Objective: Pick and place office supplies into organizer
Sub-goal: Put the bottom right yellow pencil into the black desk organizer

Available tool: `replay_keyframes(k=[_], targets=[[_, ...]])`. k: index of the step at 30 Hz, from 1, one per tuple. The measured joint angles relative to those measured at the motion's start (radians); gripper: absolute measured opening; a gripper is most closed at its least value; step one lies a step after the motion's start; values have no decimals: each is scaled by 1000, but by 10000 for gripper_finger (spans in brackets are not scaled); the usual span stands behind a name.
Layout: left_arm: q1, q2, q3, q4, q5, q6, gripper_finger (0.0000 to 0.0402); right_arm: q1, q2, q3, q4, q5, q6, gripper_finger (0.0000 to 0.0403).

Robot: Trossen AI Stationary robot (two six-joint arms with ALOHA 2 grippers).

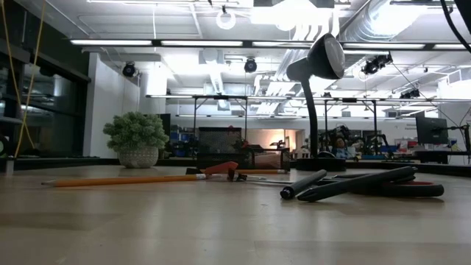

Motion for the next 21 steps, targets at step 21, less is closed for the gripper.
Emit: replay_keyframes(k=[21], targets=[[0, 274, 0, -77, 96, 149, 1, 157, -312, -644, -196, -19, 703, 62]])
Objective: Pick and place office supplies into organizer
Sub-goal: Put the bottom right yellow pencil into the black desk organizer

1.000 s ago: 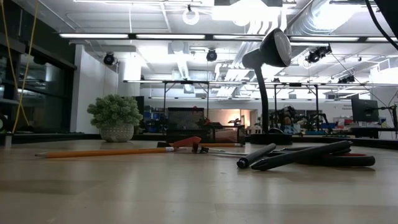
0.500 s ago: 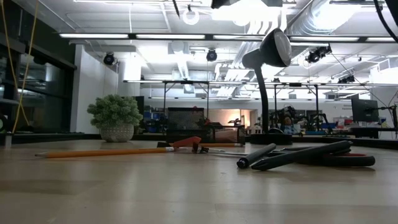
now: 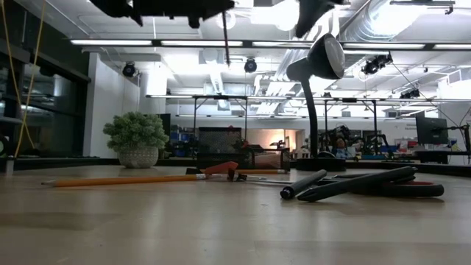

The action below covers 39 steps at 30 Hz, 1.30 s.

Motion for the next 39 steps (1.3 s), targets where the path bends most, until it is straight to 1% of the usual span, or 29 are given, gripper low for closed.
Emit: replay_keyframes(k=[6, 8, 11, 14, 17, 22, 25, 28, 33, 39], targets=[[1, 68, 0, 1, 1, 72, 1, 107, -212, -279, 194, -16, 236, 37], [0, 93, 0, -6, -26, 87, 1, 142, -263, -347, 271, -8, 295, 27], [10, 129, 0, -3, -75, 112, 0, 175, -315, -430, 382, -5, 365, 12], [30, 174, 0, 1, -72, 90, 0, 192, -330, -487, 482, -13, 397, 2], [52, 210, 0, 1, -74, 59, 0, 196, -327, -505, 524, -26, 400, 5], [83, 261, 0, -1, -74, 10, 0, 185, -320, -505, 528, -15, 390, 3], [94, 290, 0, -23, -105, 4, 0, 174, -321, -504, 529, -6, 389, 2], [113, 320, 0, -24, -110, -37, 0, 168, -320, -504, 544, -9, 389, 4], [127, 340, 0, -11, -114, -51, 0, 168, -320, -504, 601, 1, 380, 1], [124, 340, 0, -66, -132, -68, 1, 168, -320, -504, 625, 21, 378, 3]])
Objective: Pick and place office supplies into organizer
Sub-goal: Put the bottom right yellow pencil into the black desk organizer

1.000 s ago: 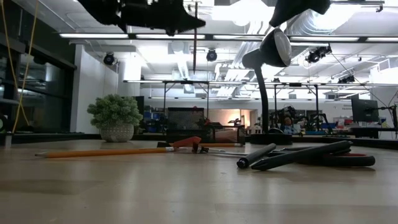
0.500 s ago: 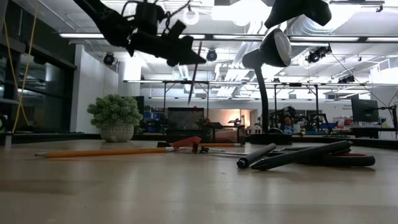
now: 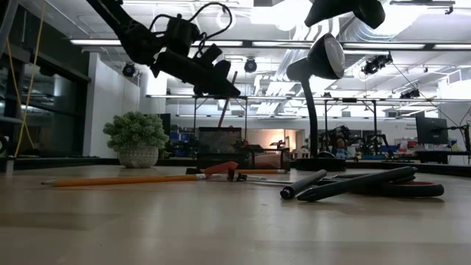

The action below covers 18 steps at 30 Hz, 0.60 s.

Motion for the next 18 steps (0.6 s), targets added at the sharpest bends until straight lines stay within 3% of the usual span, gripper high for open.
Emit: replay_keyframes(k=[18], targets=[[0, 0, 0, -93, -22, -119, 2, 0, 0, 0, 0, 42, -25, 2]])
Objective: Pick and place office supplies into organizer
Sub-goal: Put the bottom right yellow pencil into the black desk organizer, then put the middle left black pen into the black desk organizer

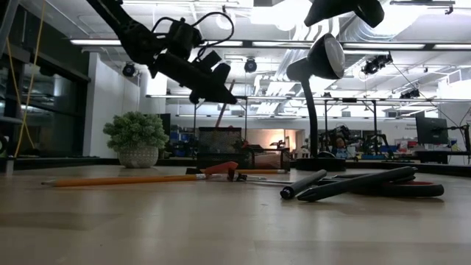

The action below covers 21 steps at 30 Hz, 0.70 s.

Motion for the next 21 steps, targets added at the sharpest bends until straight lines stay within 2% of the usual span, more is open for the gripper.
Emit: replay_keyframes(k=[4, 16, 21], targets=[[0, 0, 0, -13, 0, -6, 8, 0, 0, 0, 0, 0, -16, 2], [-3, 0, 0, -20, 3, -43, 77, 0, 0, 0, 0, 0, -45, 9], [-5, 0, 0, 0, 60, -44, 84, 0, 1, 0, -2, 8, -83, 6]])
